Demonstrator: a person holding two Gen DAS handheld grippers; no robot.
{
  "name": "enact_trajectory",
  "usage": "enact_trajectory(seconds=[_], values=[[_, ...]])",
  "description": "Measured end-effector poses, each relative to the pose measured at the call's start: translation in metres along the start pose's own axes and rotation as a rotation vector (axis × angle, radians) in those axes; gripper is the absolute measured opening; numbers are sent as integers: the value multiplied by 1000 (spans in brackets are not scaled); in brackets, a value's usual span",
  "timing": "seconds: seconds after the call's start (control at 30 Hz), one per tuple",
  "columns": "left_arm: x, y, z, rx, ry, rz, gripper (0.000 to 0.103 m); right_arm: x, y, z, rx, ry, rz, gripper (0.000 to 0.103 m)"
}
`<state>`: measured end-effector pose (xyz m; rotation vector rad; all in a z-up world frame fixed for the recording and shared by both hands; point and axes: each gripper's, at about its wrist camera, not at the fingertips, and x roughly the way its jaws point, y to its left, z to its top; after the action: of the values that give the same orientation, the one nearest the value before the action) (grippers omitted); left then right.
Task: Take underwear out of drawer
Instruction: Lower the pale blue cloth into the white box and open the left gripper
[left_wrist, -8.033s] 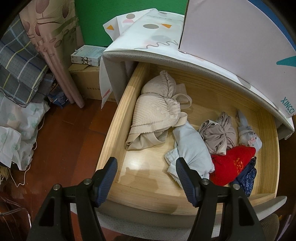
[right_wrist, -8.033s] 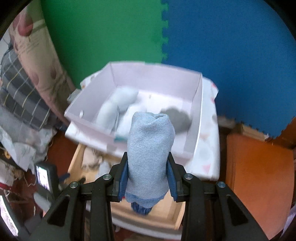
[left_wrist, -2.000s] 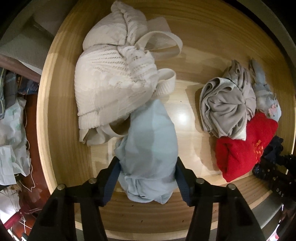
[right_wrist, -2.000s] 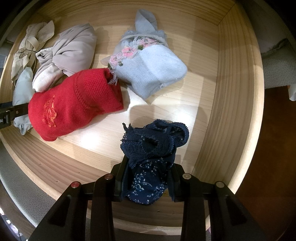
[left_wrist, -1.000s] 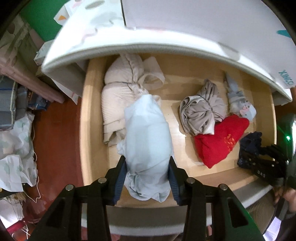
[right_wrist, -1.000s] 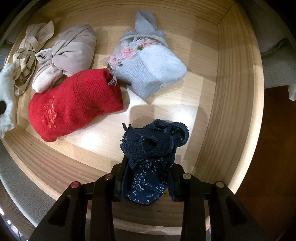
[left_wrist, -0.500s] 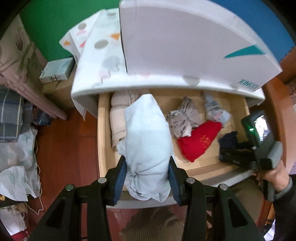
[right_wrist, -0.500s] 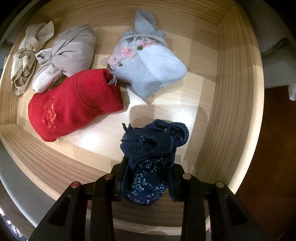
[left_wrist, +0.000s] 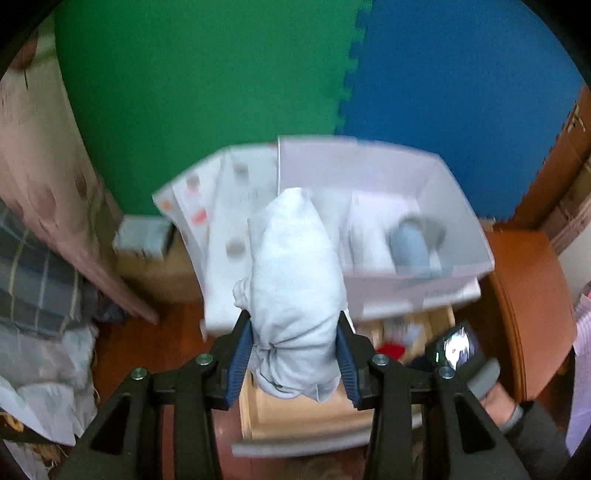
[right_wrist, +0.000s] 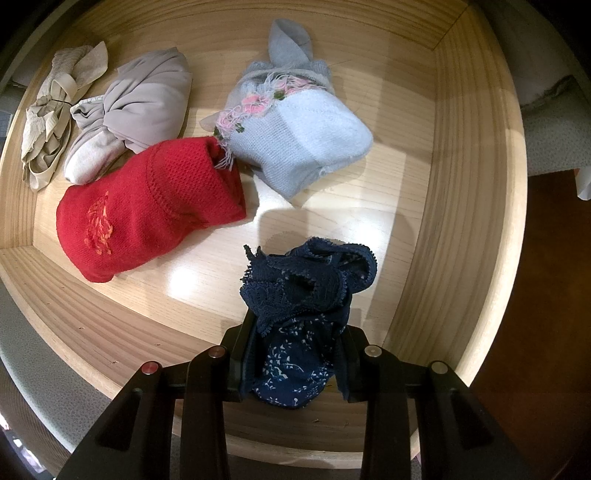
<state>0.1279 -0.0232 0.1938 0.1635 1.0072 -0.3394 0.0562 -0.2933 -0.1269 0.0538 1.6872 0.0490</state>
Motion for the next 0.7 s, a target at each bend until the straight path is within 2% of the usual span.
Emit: enact_trajectory(seconds=[0.13, 0.3, 0.47, 0.7], values=[[4, -13, 39, 47, -49, 31, 43, 0, 0, 0, 1, 1, 0, 31], [46, -31, 72, 111, -43, 63, 43, 0, 0, 0, 1, 1, 1, 31], [98, -41, 78, 140, 36, 84, 43, 0, 0, 1, 1, 2, 1, 31], [147, -40, 62, 119, 145, 90, 43, 0, 1, 3, 1, 1, 4, 31]])
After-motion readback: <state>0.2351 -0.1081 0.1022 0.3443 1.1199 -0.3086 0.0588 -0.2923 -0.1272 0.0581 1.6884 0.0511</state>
